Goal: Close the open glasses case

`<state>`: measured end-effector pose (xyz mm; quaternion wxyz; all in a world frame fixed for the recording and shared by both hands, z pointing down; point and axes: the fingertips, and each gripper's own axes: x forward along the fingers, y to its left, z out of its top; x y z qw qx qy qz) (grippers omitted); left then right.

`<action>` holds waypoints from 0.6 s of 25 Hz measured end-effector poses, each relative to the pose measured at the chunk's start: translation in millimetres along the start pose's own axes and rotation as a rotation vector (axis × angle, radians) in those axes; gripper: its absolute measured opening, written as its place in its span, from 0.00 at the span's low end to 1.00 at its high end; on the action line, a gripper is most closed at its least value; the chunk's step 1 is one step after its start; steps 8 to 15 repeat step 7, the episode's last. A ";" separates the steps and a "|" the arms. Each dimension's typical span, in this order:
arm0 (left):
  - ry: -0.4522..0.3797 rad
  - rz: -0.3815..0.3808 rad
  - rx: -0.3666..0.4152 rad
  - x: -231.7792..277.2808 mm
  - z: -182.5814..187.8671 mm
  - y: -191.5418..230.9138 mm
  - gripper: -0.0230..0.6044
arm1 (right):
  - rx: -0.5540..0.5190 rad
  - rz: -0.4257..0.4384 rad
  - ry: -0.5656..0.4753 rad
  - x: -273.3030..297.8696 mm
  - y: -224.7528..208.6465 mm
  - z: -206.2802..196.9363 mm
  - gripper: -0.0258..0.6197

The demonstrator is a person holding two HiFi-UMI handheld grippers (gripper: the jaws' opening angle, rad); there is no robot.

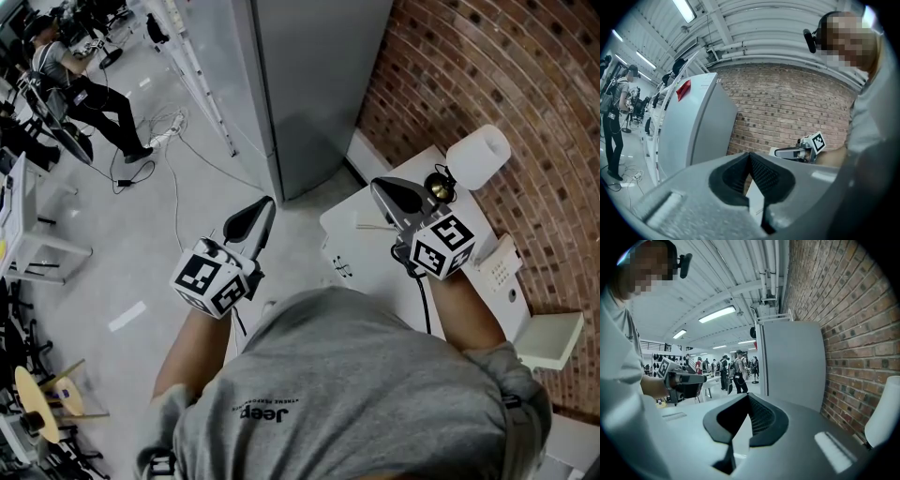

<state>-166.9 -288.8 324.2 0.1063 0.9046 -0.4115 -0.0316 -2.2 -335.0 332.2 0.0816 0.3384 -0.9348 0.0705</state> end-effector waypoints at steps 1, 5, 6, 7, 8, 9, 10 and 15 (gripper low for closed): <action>0.000 -0.002 0.002 0.5 -0.3 0.0 0.03 | 0.001 0.000 0.000 0.1 -0.3 -0.3 0.05; 0.004 -0.011 0.002 2.2 -0.8 -1.5 0.03 | 0.001 -0.001 0.003 -0.5 -1.6 -1.7 0.05; 0.005 -0.012 0.002 2.5 -0.9 -1.9 0.03 | 0.000 -0.001 0.004 -0.7 -1.8 -1.9 0.05; 0.005 -0.014 0.002 2.7 -1.0 -2.3 0.03 | 0.000 -0.001 0.005 -0.8 -2.1 -2.2 0.05; 0.005 -0.014 0.002 2.7 -1.0 -2.3 0.03 | 0.000 -0.001 0.005 -0.8 -2.1 -2.2 0.05; 0.005 -0.014 0.002 2.7 -1.0 -2.3 0.03 | 0.000 -0.001 0.005 -0.8 -2.1 -2.2 0.05; 0.005 -0.014 0.002 2.7 -1.0 -2.3 0.03 | 0.000 -0.001 0.005 -0.8 -2.1 -2.2 0.05; 0.005 -0.014 0.002 2.7 -1.0 -2.3 0.03 | 0.000 -0.001 0.005 -0.8 -2.1 -2.2 0.05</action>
